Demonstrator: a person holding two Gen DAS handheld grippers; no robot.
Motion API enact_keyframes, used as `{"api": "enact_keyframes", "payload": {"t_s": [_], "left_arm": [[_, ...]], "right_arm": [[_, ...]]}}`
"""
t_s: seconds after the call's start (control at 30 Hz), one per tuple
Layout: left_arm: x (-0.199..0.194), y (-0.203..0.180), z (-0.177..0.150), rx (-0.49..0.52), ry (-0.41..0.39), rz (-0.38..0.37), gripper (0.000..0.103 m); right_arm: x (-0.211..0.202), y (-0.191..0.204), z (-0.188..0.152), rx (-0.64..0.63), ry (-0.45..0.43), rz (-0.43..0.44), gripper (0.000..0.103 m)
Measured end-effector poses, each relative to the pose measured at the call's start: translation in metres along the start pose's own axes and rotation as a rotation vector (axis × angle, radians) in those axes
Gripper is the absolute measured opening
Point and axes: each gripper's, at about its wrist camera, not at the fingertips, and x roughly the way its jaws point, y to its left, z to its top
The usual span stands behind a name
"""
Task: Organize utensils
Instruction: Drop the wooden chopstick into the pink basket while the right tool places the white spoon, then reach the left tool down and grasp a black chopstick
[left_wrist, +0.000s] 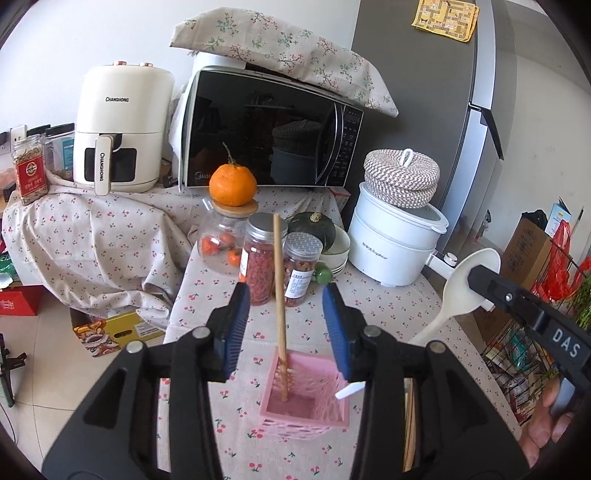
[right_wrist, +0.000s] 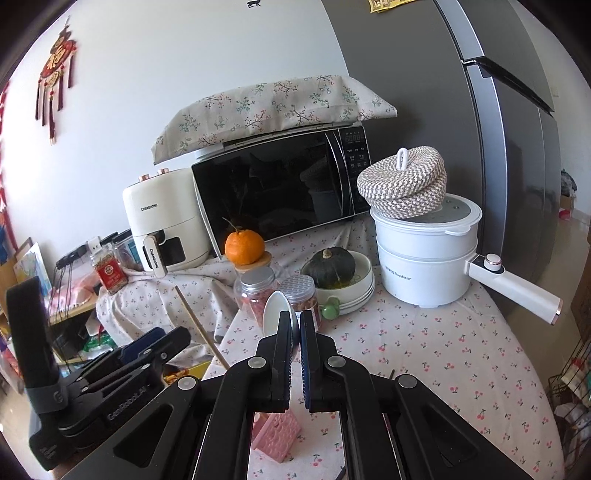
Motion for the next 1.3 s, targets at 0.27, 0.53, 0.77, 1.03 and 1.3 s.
{"api": "enact_keyframes", "payload": {"t_s": [0.27, 0.53, 0.77, 1.03, 1.3], "left_arm": [[-0.018, 0.019, -0.017, 0.024, 0.047, 0.061, 0.061], [-0.014, 0.016, -0.027, 0.067, 0.115, 0.055, 0.073], [-0.009, 0.002, -0.033, 0.068, 0.19, 0.01, 0.078], [-0.005, -0.029, -0.047, 0.097, 0.297, -0.05, 0.08], [0.005, -0.065, -0.064, 0.129, 0.407, -0.094, 0.08]], "right_arm": [[0.033, 0.008, -0.014, -0.052, 0.056, -0.031, 0.005], [0.039, 0.004, -0.017, -0.01, 0.116, 0.053, 0.02], [0.007, -0.016, -0.007, 0.056, 0.085, 0.104, 0.048], [-0.007, -0.06, -0.021, 0.067, 0.217, 0.008, 0.06], [-0.012, -0.124, -0.051, 0.17, 0.395, -0.101, 0.065]]}}
